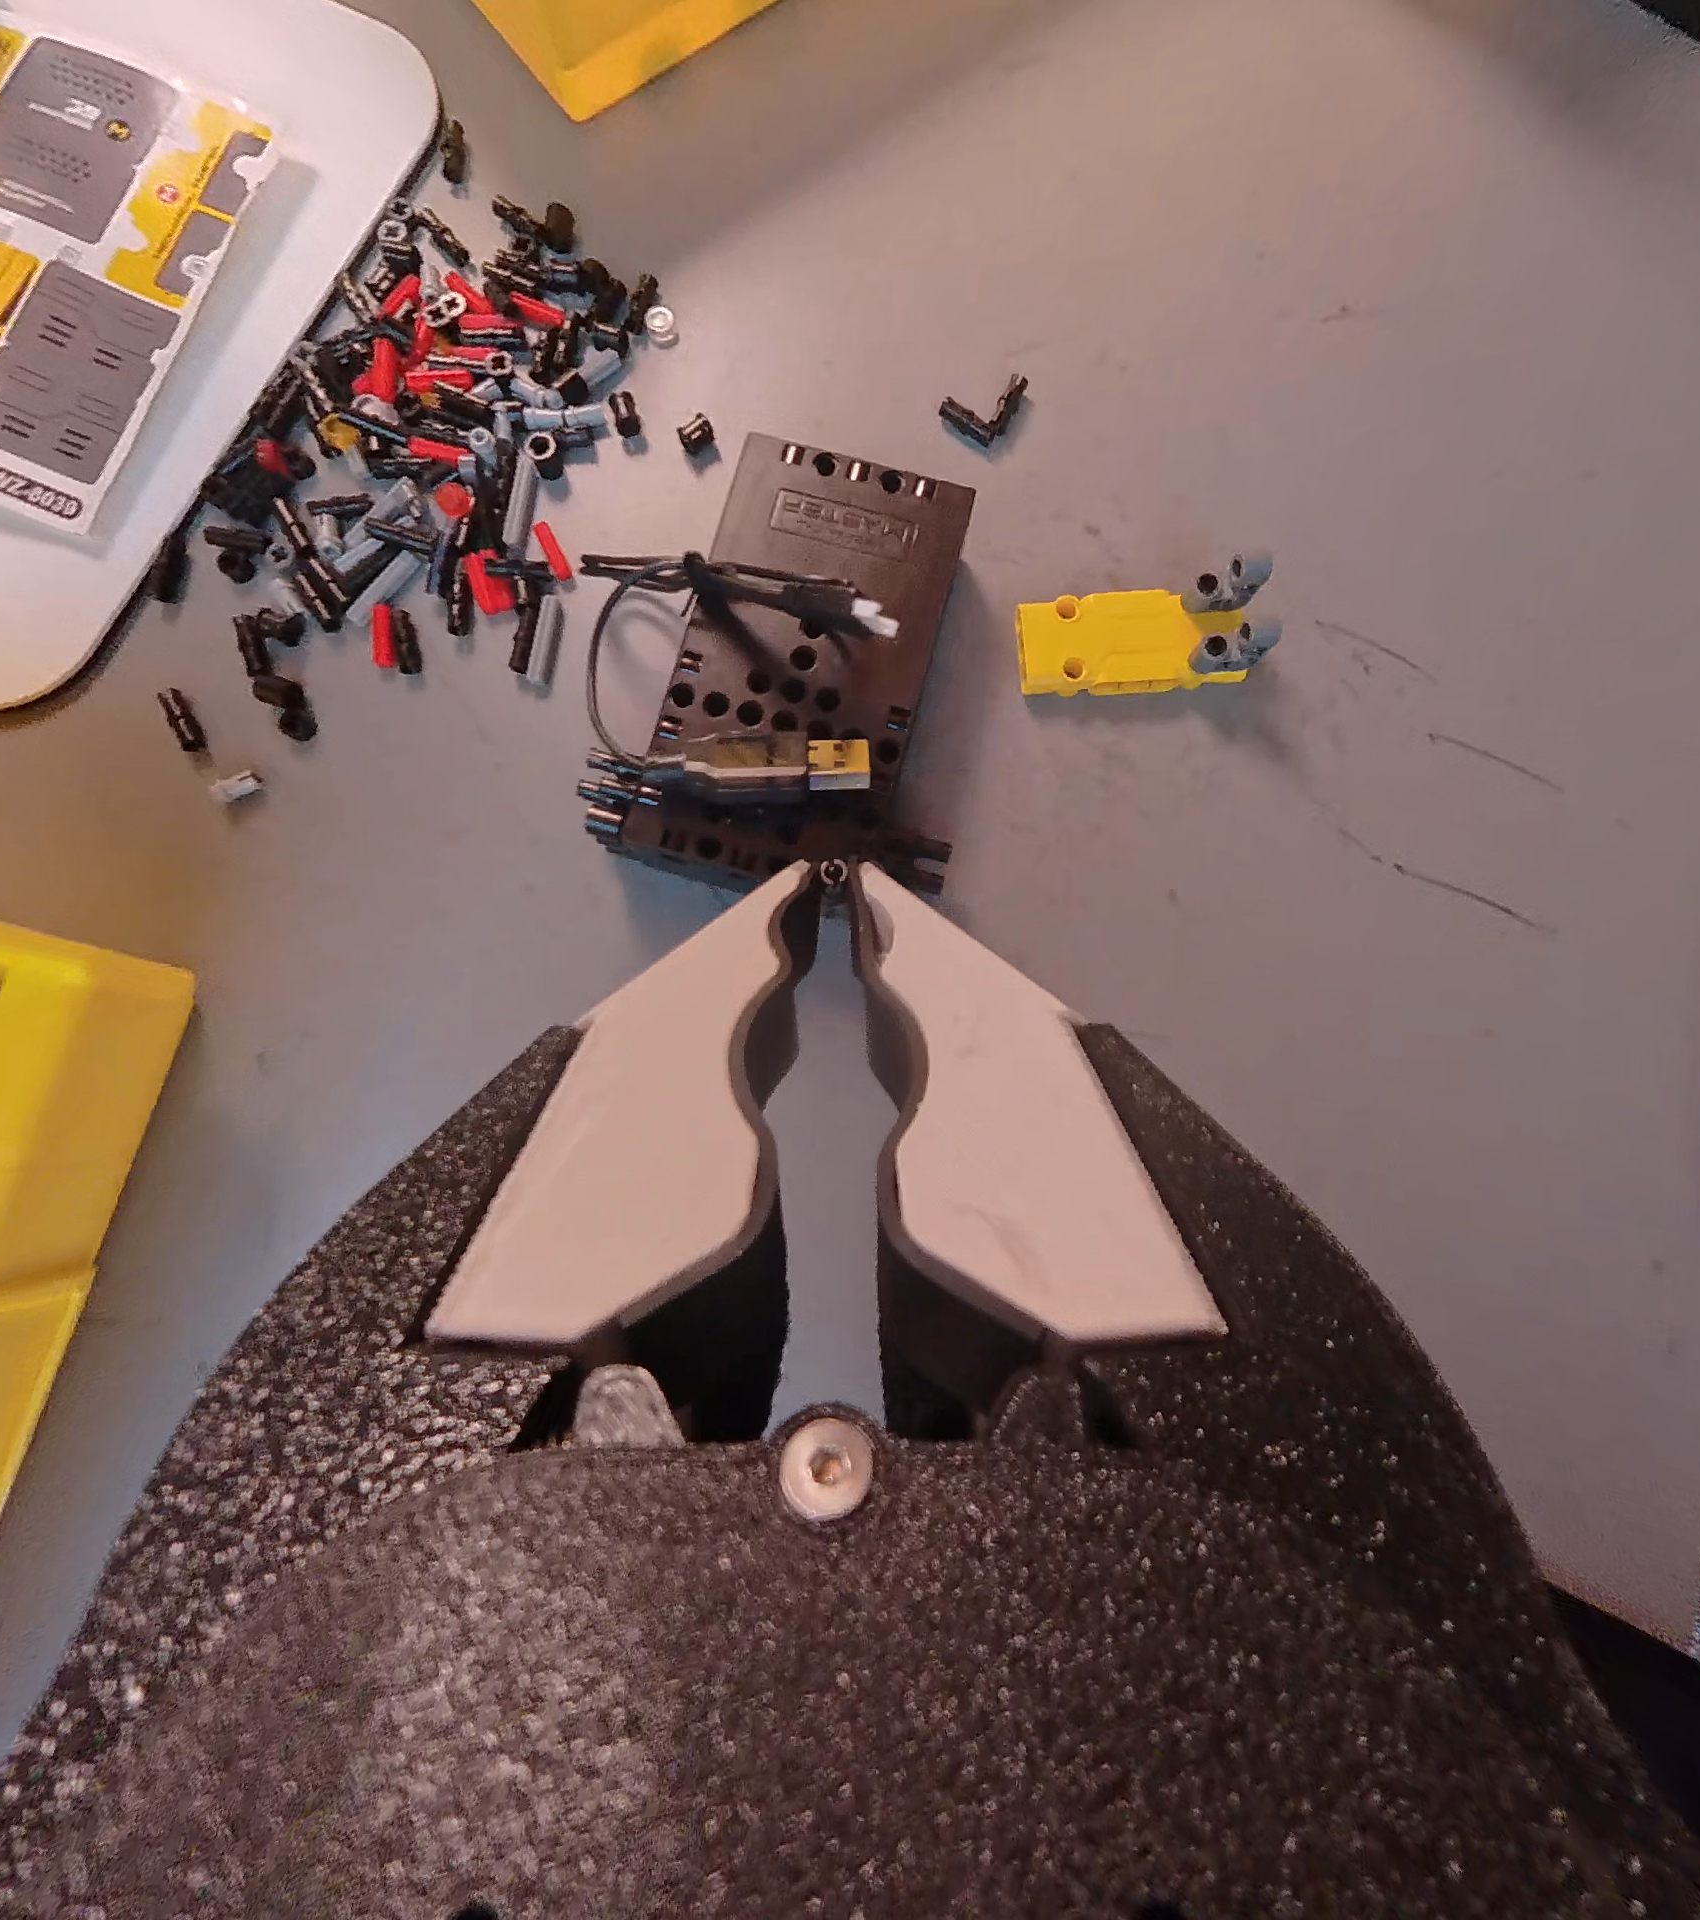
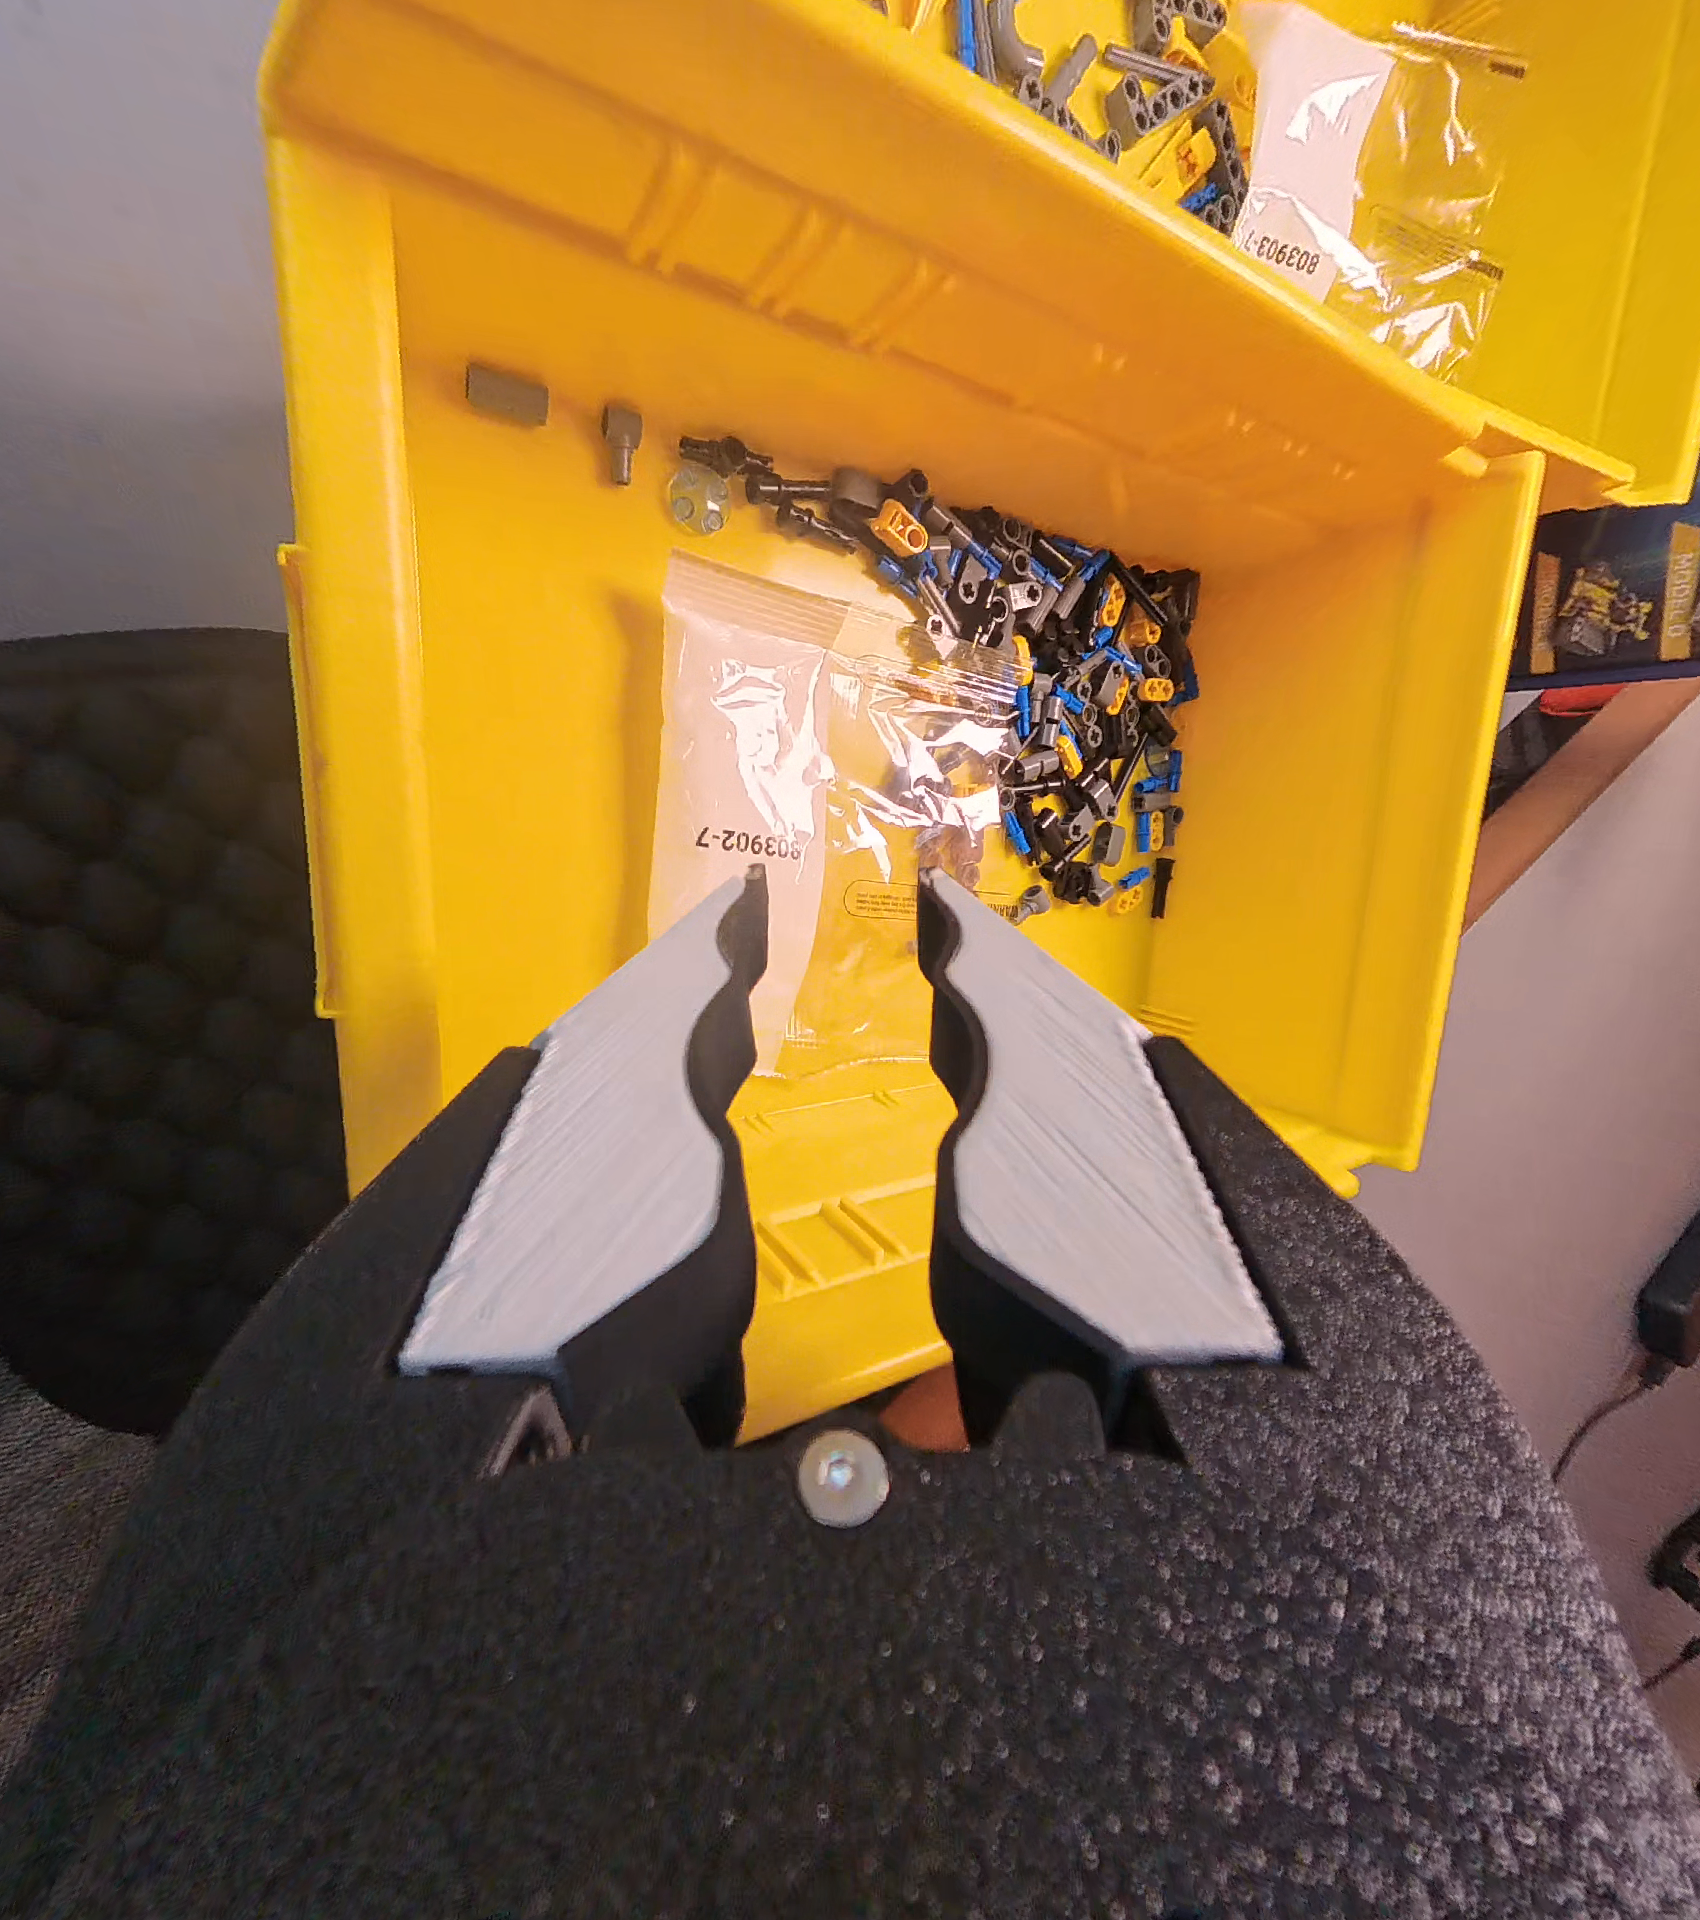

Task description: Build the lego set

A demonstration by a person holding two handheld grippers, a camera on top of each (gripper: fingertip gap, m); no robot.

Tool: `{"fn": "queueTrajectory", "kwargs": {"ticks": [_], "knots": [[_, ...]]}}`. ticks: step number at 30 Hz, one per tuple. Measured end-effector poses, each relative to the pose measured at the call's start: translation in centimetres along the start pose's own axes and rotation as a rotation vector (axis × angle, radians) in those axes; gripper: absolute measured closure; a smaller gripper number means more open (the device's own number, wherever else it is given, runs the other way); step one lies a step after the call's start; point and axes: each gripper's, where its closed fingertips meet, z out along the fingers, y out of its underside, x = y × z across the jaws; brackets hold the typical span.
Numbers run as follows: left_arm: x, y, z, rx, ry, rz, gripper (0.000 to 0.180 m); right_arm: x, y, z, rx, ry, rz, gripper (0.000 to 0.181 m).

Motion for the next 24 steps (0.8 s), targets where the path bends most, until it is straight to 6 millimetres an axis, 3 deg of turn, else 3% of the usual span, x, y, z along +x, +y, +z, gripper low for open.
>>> {"fn": "queueTrajectory", "kwargs": {"ticks": [4,10,13,17,21,24], "knots": [[-1.6,1.4,-0.7,-0.06,0.009,-0.094,0.175,-0.6,0.0,0.4,0.007,-0.02,0.006,0.154],[-3.0,3.4,1.8,-0.073,0.101,-0.271,0.173,-1.7,0.3,0.9,-0.012,-0.113,-0.001,0.151],[-3.7,3.5,2.1,-0.065,0.062,-0.268,0.153,-2.1,0.7,0.7,-0.033,-0.174,0.004,0.146],[-5.1,2.1,1.7,0.016,-0.016,-0.255,0.137,-3.1,0.2,1.4,-0.045,-0.251,-0.005,0.141],[-5.6,-0.6,0.2,0.128,-0.095,-0.192,0.135,-3.4,0.1,4.1,-0.129,-0.257,-0.015,0.127],[-5.0,-2.2,-1.0,0.188,-0.133,-0.14,0.135,-3.3,0.4,6.4,-0.208,-0.217,-0.022,0.138]]}}
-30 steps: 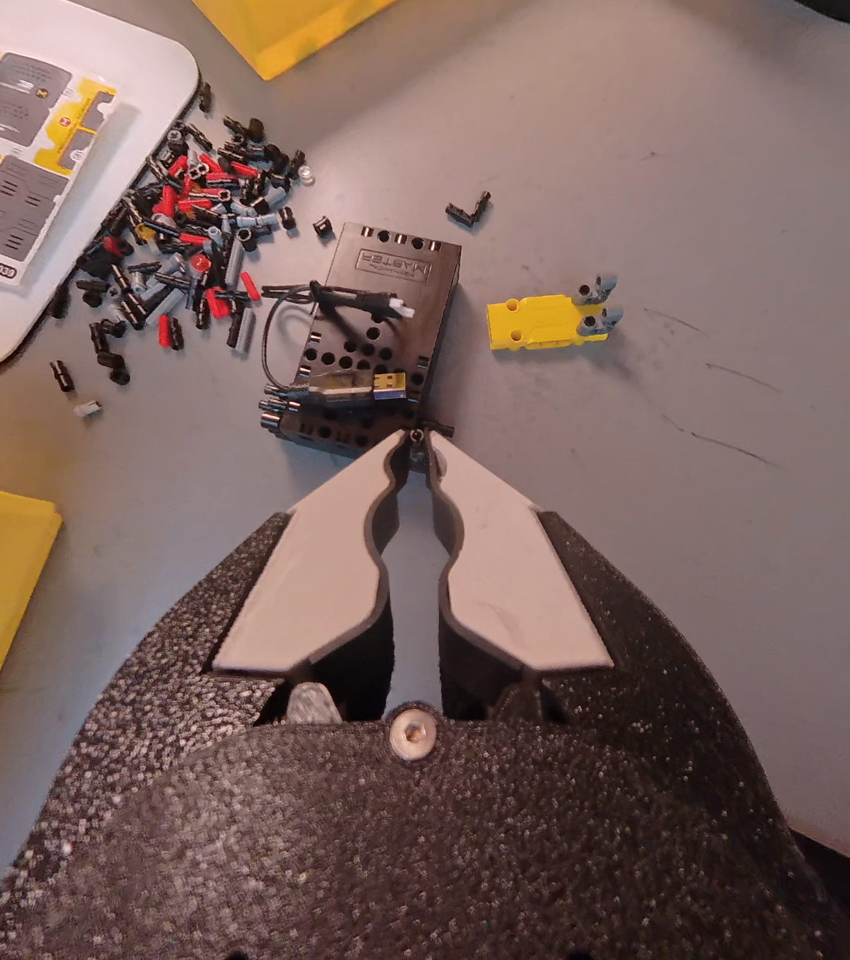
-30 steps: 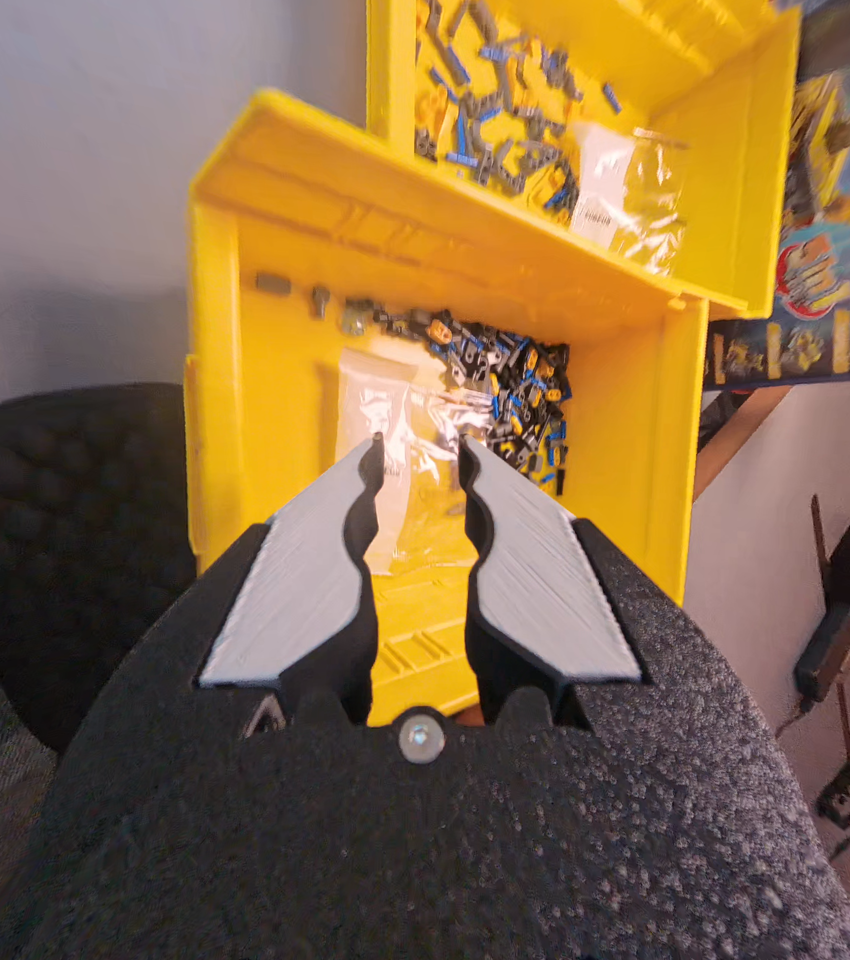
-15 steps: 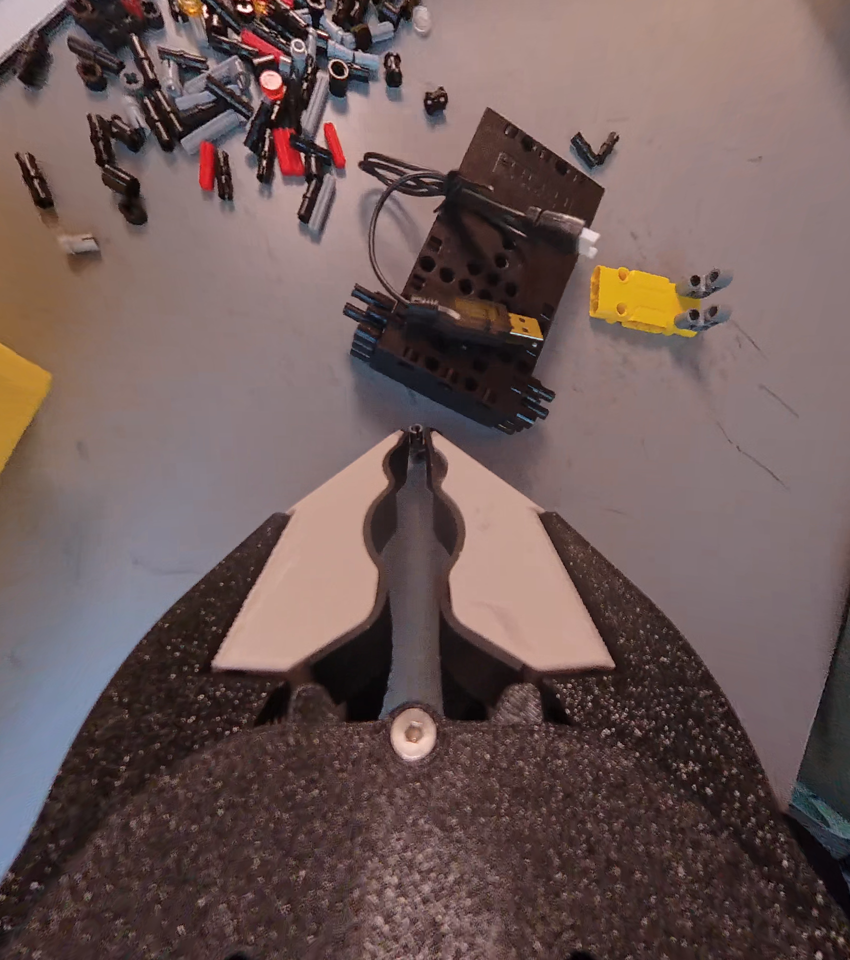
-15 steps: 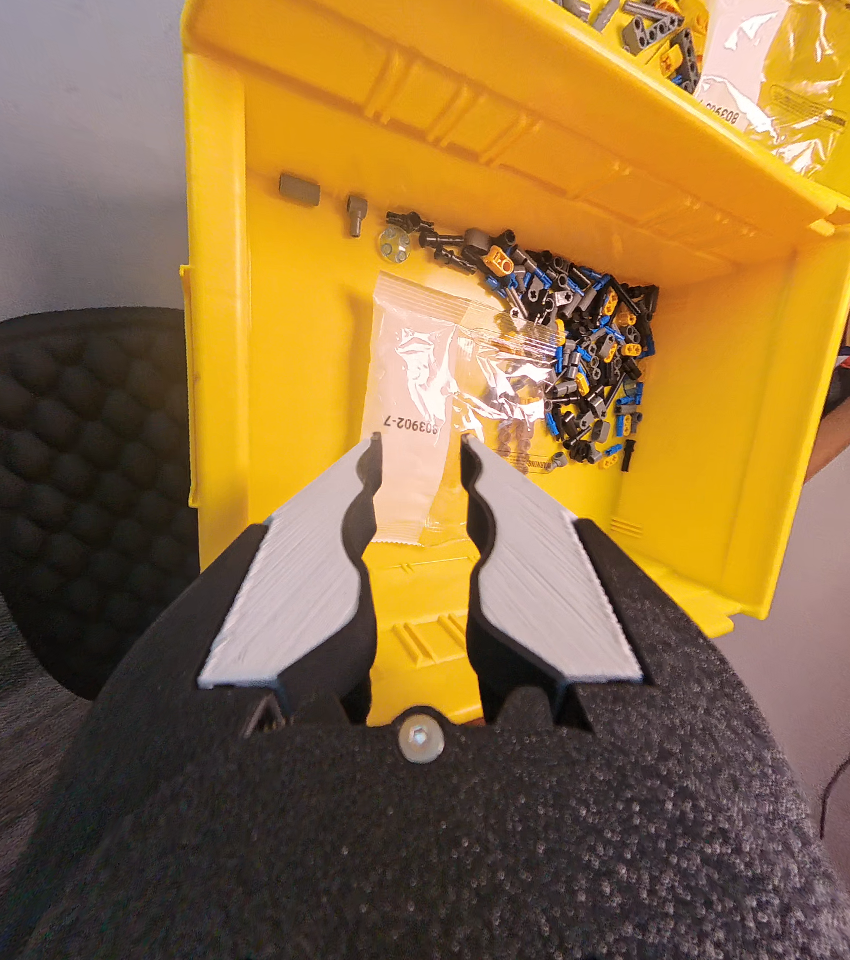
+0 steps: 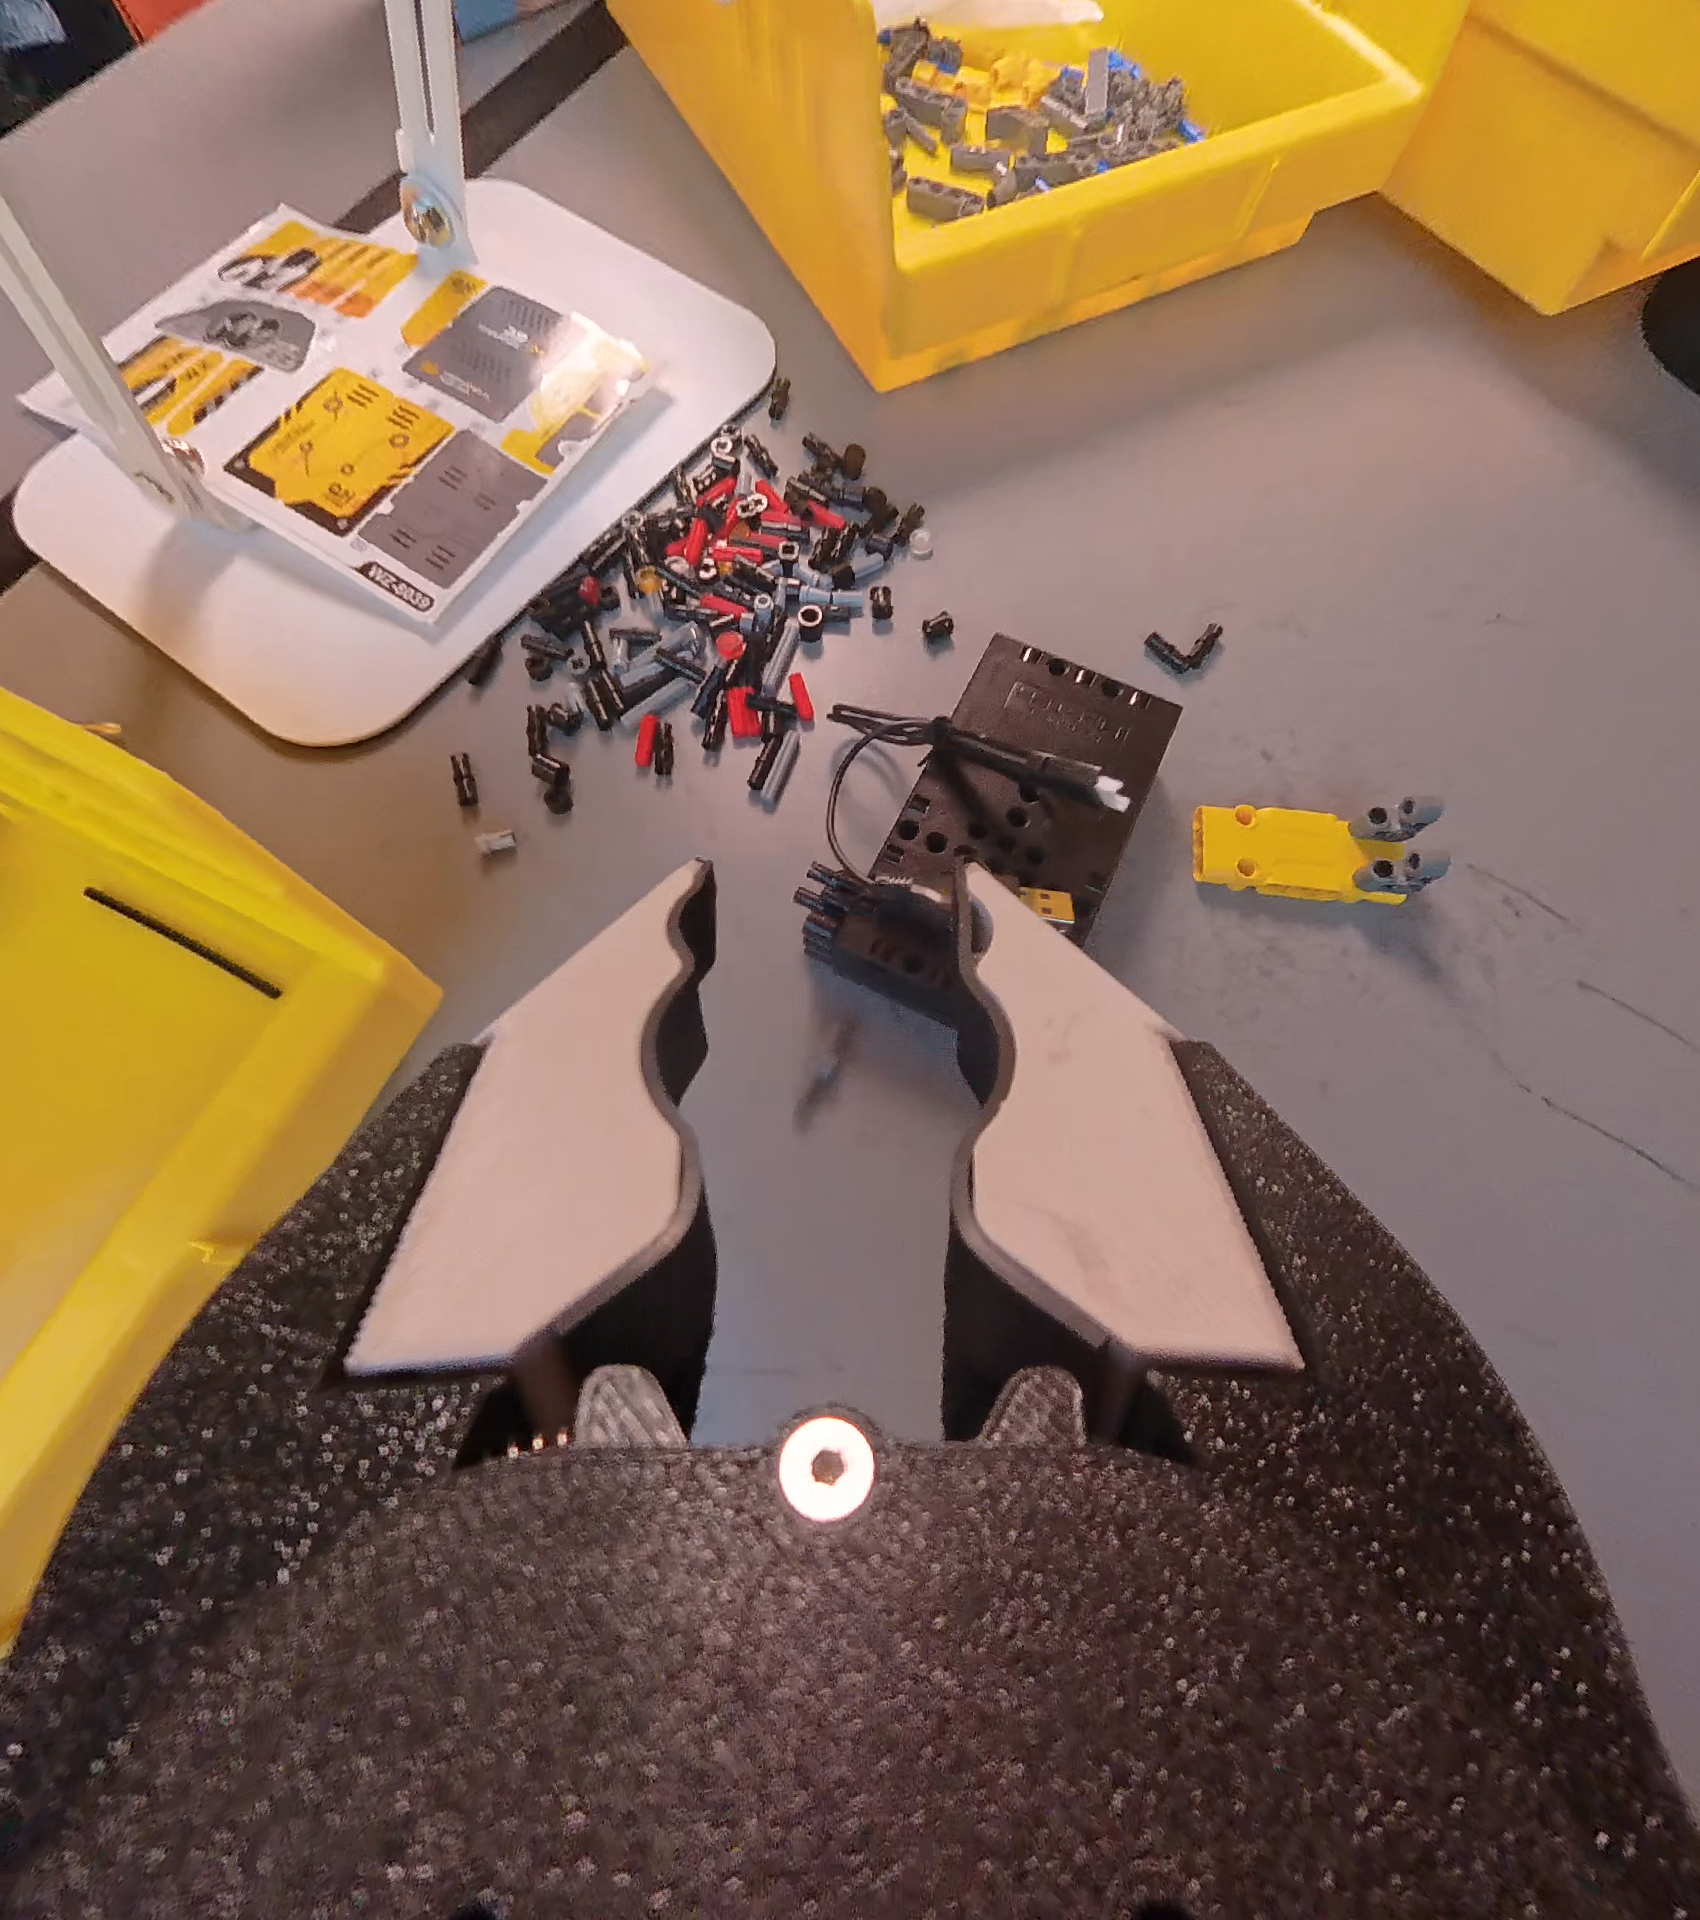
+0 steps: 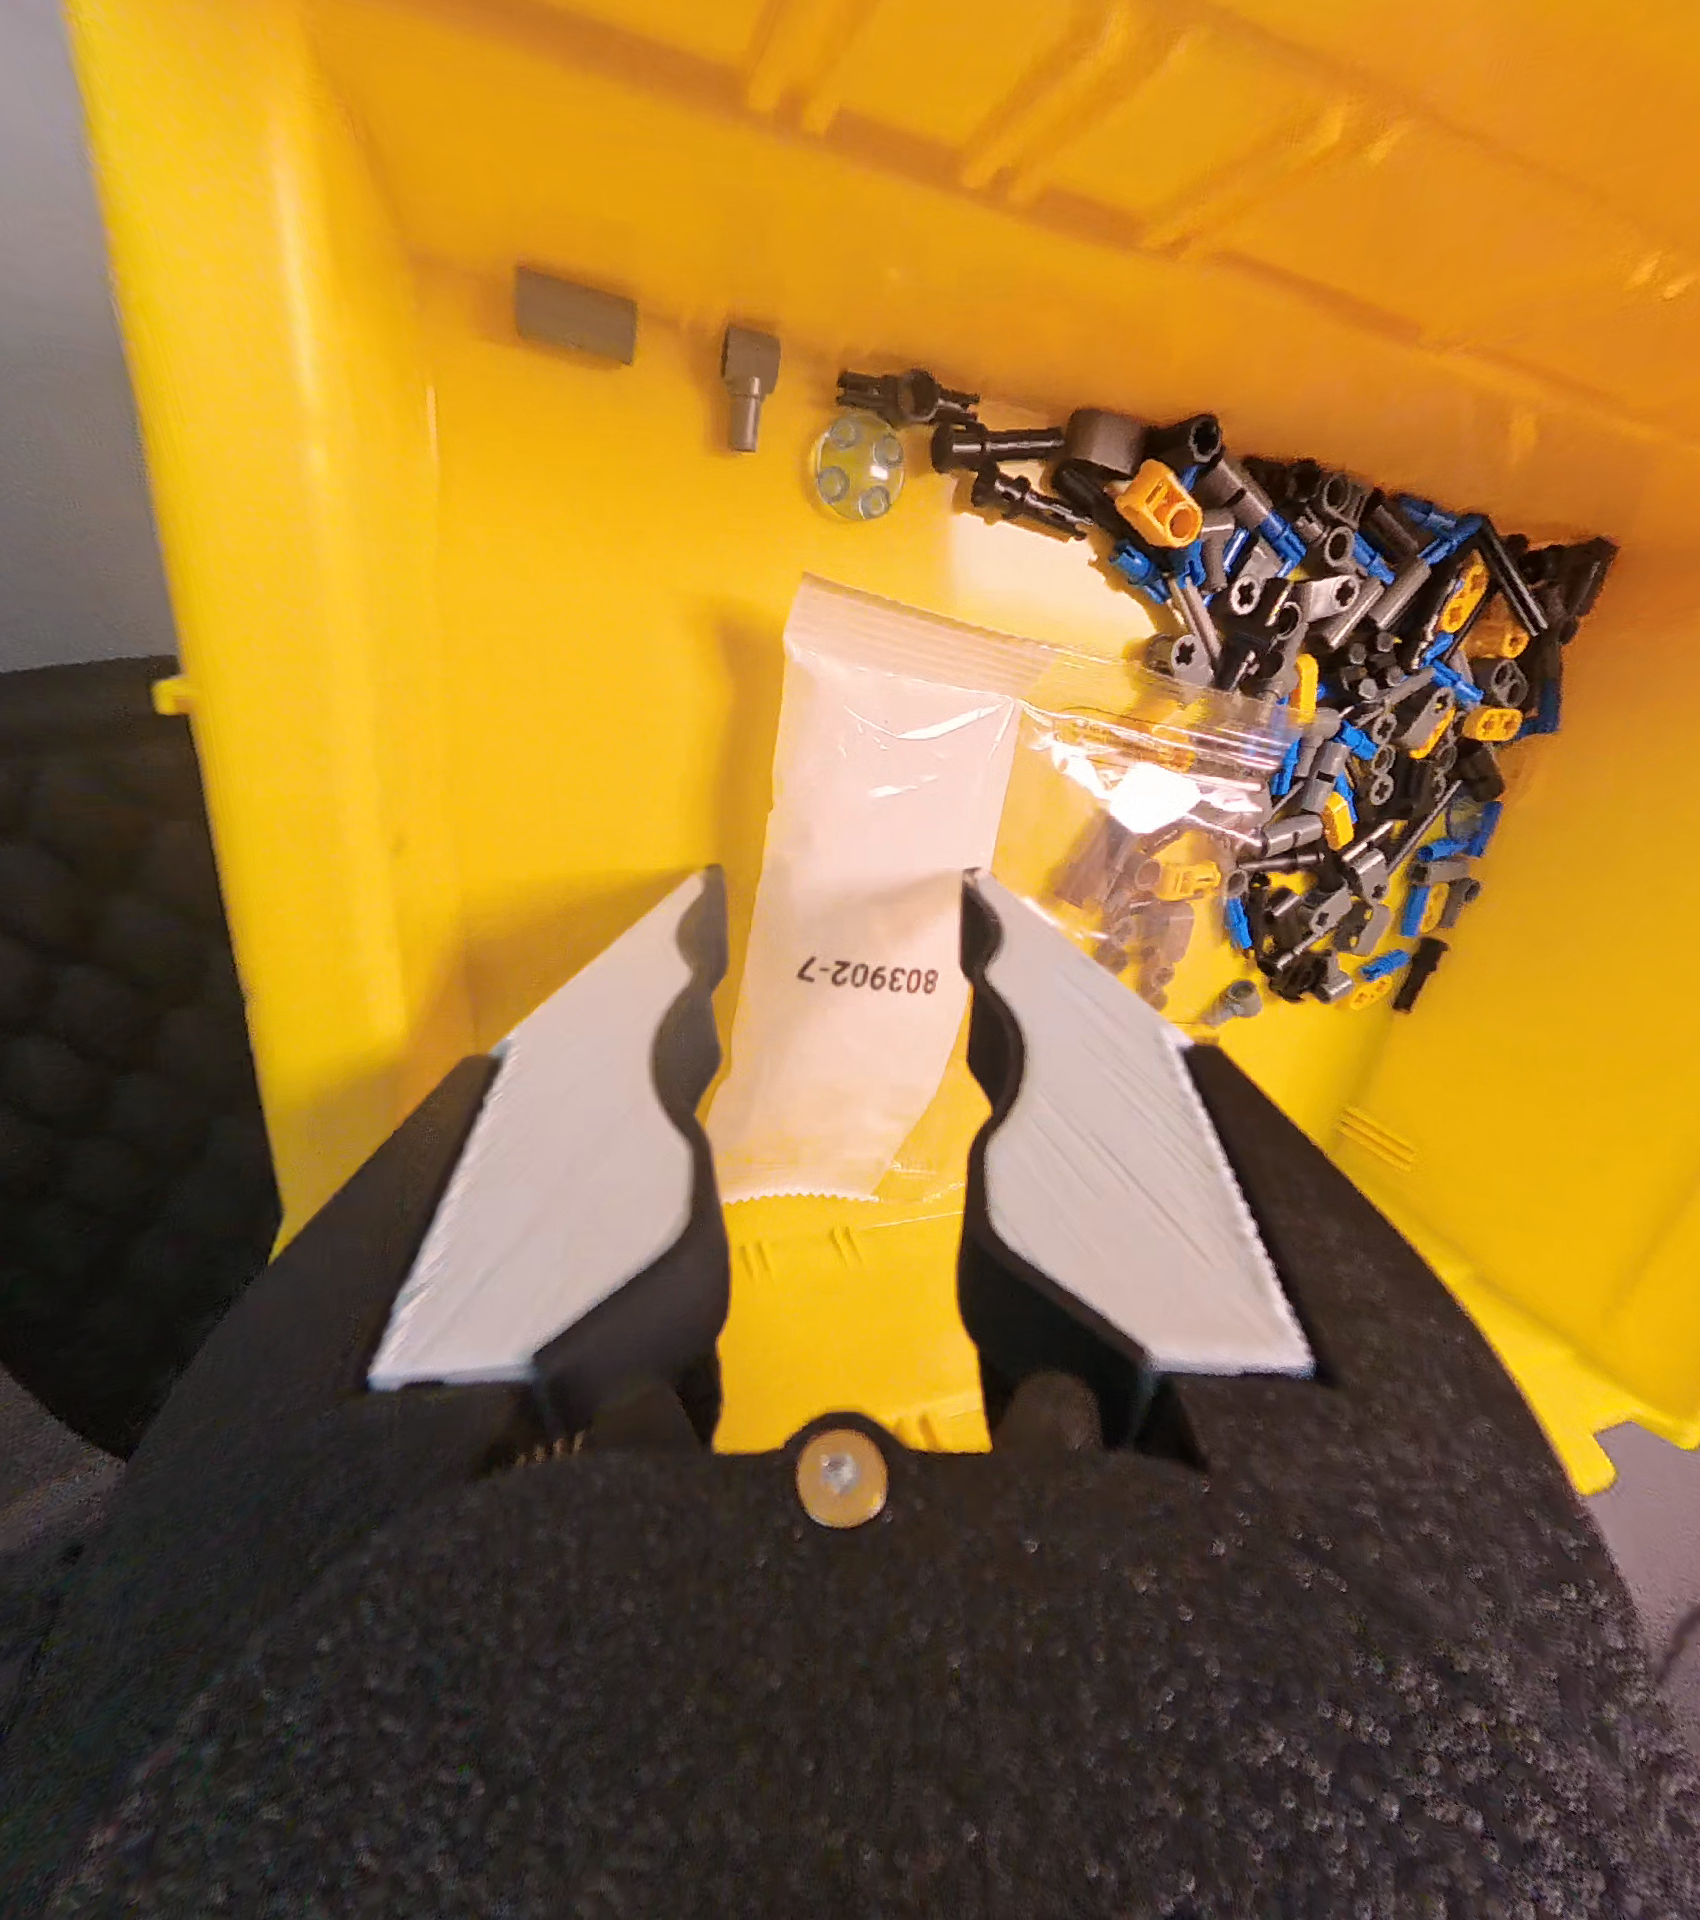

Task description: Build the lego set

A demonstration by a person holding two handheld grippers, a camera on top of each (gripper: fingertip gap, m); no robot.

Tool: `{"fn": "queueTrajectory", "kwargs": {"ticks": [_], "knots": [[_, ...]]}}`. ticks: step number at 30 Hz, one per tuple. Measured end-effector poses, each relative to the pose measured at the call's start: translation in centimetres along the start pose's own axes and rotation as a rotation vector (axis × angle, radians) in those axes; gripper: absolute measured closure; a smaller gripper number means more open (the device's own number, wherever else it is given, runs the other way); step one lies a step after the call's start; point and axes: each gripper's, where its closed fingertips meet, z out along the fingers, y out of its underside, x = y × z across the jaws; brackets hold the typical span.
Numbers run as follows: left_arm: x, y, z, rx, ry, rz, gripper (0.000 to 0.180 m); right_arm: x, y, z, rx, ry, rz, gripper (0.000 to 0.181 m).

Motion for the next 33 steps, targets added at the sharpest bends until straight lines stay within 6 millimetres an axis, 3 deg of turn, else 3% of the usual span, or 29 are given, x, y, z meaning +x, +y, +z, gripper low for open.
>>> {"fn": "queueTrajectory", "kwargs": {"ticks": [3,6,9,11,14,16,18,21,25,28,33], "knots": [[1.2,-1.0,-1.1,0.056,0.003,0.026,0.135,0.5,-0.2,-0.4,0.0,0.05,-0.023,0.181],[3.3,-2.0,-1.9,0.126,0.072,-0.009,0.135,2.0,-0.6,-3.9,0.076,0.127,0.056,0.181],[7.4,-4.6,-2.6,0.296,0.311,-0.183,0.13,3.8,-1.3,-9.1,0.188,0.32,0.119,0.181],[9.7,-6.9,-3.1,0.414,0.485,-0.323,0.125,4.6,-3.7,-13.2,0.347,0.486,0.121,0.181],[11.8,-10.4,-2.9,0.545,0.662,-0.461,0.12,2.4,-9.0,-16.9,0.558,0.635,-0.061,0.181],[12.8,-12.5,-2.5,0.595,0.738,-0.522,0.119,0.2,-12.7,-16.6,0.58,0.717,-0.238,0.181],[13.8,-14.0,-1.8,0.604,0.772,-0.546,0.118,-1.9,-16.1,-14.7,0.546,0.793,-0.419,0.181],[14.4,-14.3,-0.1,0.565,0.723,-0.528,0.119,-4.7,-20.8,-11.4,0.503,0.833,-0.634,0.181],[12.7,-12.9,1.1,0.531,0.604,-0.543,0.13,-7.3,-25.9,-10.2,0.53,0.871,-0.8,0.181],[11.9,-11.8,0.1,0.543,0.577,-0.524,0.164,-8.2,-28.5,-10.2,0.551,0.895,-0.865,0.181],[8.6,-10.0,-2.5,0.578,0.402,-0.461,0.179,-9.6,-31.5,-11.4,0.731,0.861,-0.807,0.174]]}}
